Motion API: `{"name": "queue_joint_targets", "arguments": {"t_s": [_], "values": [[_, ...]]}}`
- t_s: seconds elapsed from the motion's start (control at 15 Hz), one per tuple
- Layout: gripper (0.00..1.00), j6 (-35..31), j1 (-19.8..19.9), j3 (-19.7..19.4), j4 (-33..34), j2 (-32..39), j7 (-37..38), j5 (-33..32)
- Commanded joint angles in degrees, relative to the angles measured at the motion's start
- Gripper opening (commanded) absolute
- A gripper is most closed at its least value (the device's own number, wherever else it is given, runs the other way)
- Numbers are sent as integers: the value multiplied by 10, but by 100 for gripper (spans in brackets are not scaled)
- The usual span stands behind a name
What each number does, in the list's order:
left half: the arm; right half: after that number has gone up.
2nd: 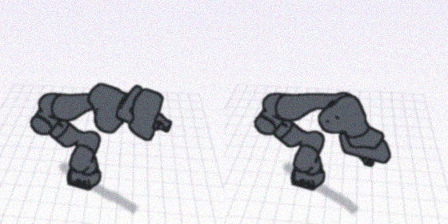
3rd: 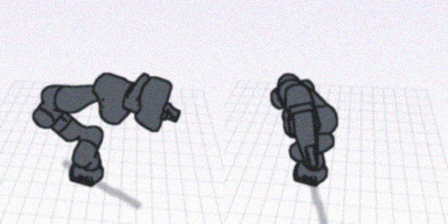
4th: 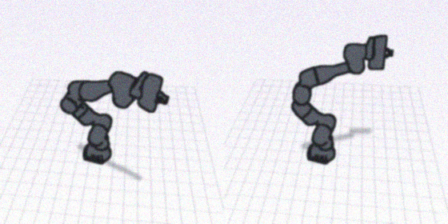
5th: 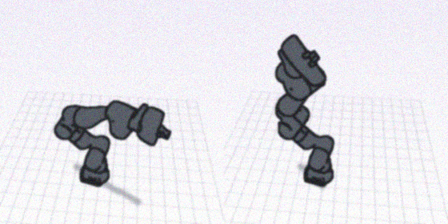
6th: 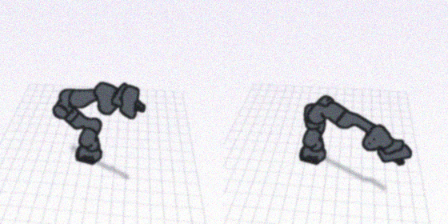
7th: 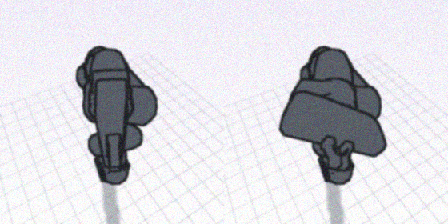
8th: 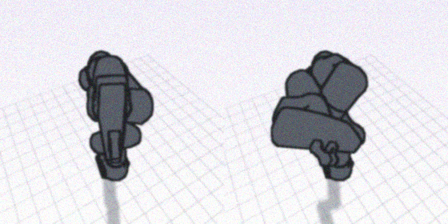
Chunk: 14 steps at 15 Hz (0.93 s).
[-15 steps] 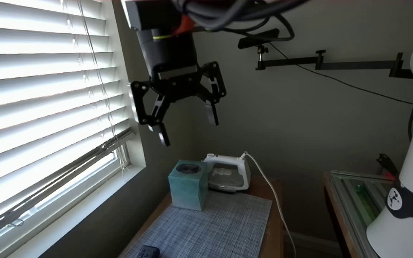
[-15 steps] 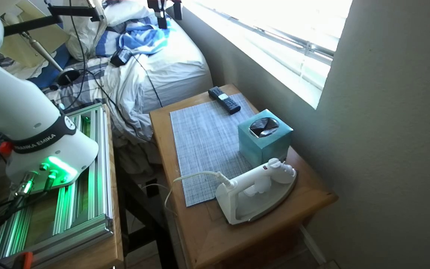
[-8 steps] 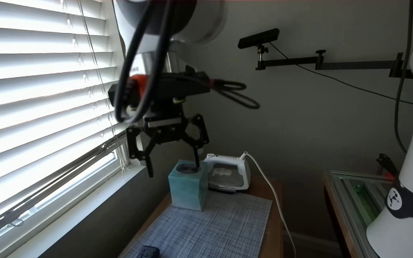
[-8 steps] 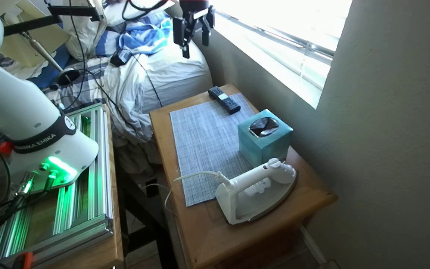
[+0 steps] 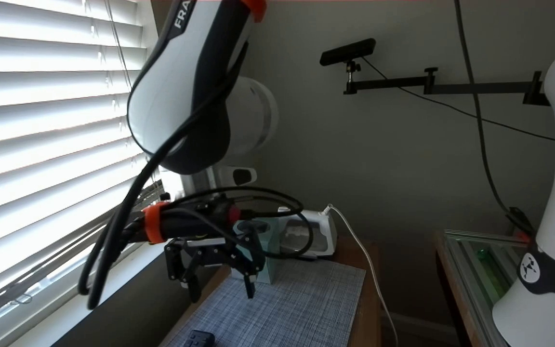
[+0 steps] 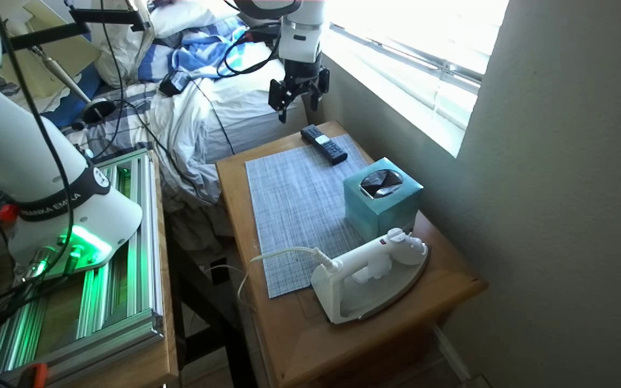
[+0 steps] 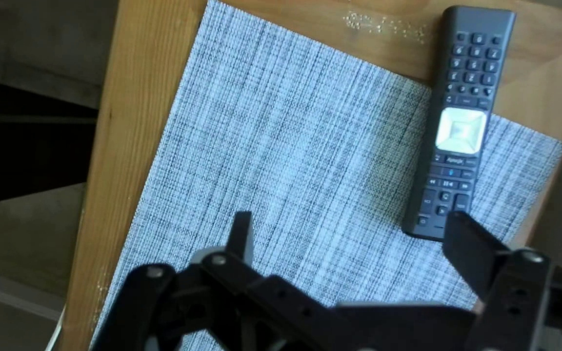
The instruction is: Put the remote on top of the box
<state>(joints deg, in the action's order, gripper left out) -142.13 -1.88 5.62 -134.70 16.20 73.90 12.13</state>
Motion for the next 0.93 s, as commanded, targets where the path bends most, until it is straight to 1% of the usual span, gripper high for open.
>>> {"name": "queue_joint_targets", "arguments": {"t_s": [0.0, 0.07, 0.13, 0.27, 0.33, 0.4, 0.67, 0.87], "values": [[100, 2, -18, -18, 5, 2, -3, 8], [100, -34, -19, -14, 6, 15, 5, 28], [100, -53, -11, -1, 13, 33, -24, 65], [100, -105, -8, 17, 20, 59, -54, 125], [100, -121, -6, 30, 25, 75, -73, 155], [100, -135, -9, 37, 28, 89, -86, 170], [100, -164, -23, 44, 53, 150, -120, 170], [100, -212, -35, 45, 77, 190, -129, 168]]}}
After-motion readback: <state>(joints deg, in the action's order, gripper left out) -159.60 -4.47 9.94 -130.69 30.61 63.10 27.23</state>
